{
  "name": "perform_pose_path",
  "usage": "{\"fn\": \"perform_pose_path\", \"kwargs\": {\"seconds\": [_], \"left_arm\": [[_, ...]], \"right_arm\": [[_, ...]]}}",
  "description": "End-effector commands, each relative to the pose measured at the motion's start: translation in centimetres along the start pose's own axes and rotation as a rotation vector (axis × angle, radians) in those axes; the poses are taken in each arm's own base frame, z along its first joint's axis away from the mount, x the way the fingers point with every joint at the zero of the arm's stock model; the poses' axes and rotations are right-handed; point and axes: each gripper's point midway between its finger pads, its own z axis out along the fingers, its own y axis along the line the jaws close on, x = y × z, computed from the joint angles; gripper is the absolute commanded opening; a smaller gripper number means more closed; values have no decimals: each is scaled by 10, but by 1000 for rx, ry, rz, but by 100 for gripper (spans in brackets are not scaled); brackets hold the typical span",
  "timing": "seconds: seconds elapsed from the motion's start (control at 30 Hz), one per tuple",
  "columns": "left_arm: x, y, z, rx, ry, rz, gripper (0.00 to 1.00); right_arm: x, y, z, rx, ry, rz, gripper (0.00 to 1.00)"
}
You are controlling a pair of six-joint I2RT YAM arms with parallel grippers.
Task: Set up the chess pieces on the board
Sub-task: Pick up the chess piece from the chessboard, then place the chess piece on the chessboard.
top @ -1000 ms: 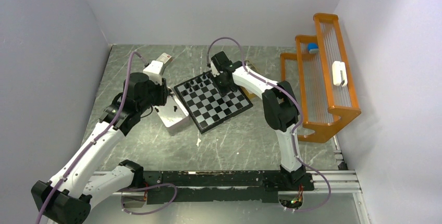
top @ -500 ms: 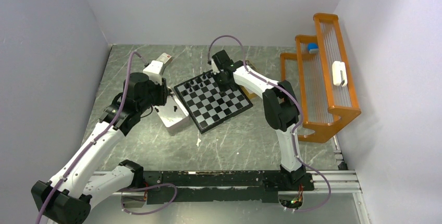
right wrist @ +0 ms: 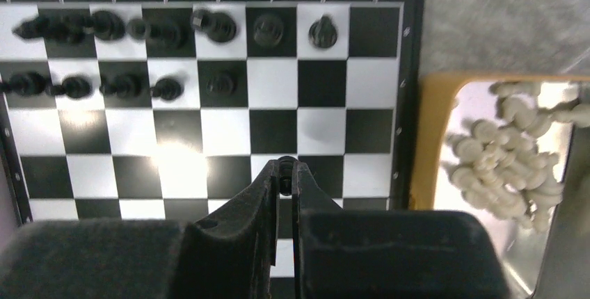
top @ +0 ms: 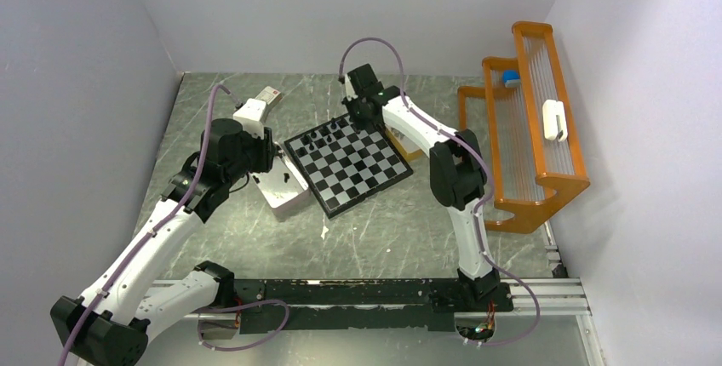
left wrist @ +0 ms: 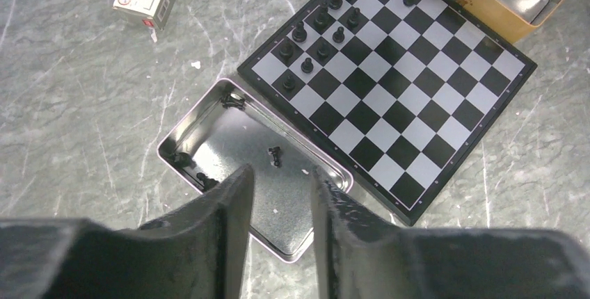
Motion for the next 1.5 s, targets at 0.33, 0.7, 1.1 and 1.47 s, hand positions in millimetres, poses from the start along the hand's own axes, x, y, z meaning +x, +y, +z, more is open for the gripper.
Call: {"fn": "perform_pose_path", "kwargs": {"seconds": [0.33,0.7,1.1,1.47], "left_arm": [[-8,-2,0,14,-36,14,61],[-8,-3,0,18,-38,15,60],[-9,-3,0,21,-38,15,60],[-9,-3,0,20,-40,17,60]], "right_arm": [[-41,-18,31,-6,-116,40,7],[-39,-1,47,-75,-116,116,8],[-32,4,56,-58,-96,105,11],[-27,9,59,-42,-73,81,15]]}}
